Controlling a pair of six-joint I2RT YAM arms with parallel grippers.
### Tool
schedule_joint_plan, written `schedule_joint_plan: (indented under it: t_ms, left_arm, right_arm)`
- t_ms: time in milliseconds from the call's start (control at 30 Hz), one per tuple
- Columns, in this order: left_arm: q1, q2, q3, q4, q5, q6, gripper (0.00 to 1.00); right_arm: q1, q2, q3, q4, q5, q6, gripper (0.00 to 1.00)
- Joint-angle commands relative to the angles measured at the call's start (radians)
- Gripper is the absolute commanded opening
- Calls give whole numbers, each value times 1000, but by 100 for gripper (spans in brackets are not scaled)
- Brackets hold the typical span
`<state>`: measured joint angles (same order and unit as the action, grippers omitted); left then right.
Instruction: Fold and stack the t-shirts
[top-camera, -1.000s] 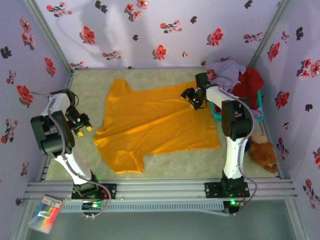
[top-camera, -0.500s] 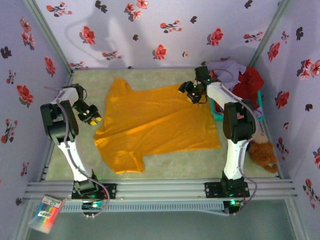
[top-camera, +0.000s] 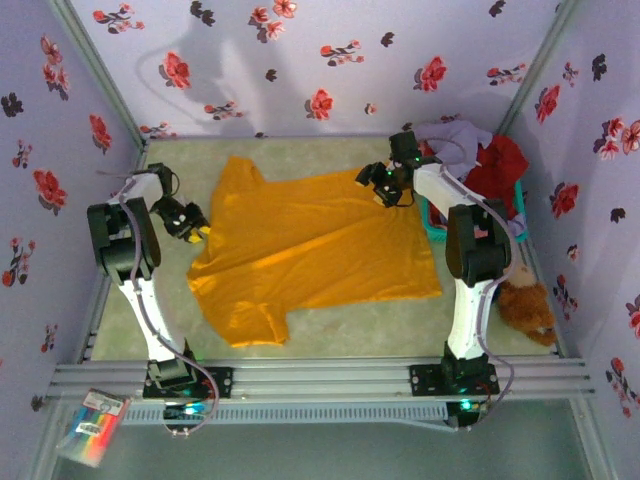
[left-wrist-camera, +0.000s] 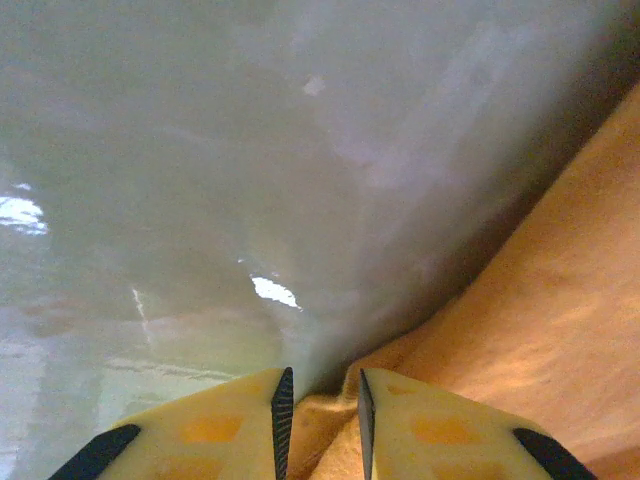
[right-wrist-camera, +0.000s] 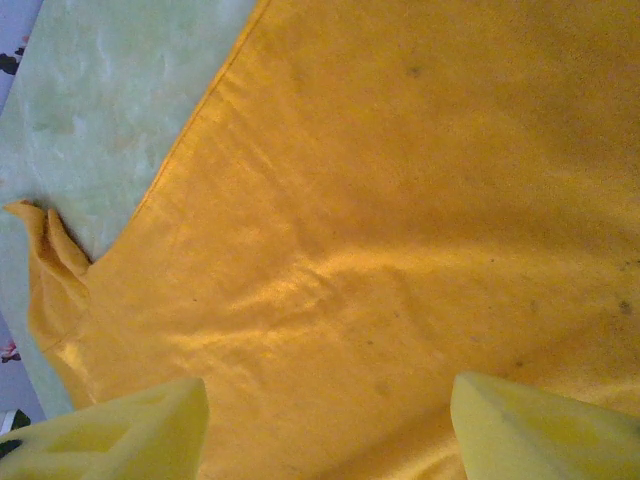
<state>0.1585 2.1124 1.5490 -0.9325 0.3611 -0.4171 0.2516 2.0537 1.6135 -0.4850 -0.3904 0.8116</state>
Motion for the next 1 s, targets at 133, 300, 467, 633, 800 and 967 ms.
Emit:
schedule_joint_plan:
  t_ms: [133, 300, 467, 633, 800, 967]
  left_arm:
    - [-16, 31, -30, 34, 44, -22, 27]
    - [-35, 40, -32, 21, -32, -16, 22]
    - [-48, 40, -39, 9, -39, -14, 8]
    - [-47, 5, -20, 8, -66, -3, 0]
    - [-20, -40, -16, -46, -181, 14, 0]
    - [33, -83, -69, -67, -226, 17, 0]
  right_arm:
    - [2, 3, 36, -39, -25, -26, 67]
    - [2, -1, 29, -41, -18, -28, 66]
    - [3, -1, 16, -33, -18, -26, 67]
    - [-15, 52, -33, 55, -98, 17, 68]
    - [-28, 95, -68, 110, -130, 40, 69]
    - [-25, 96, -91, 108, -105, 32, 69]
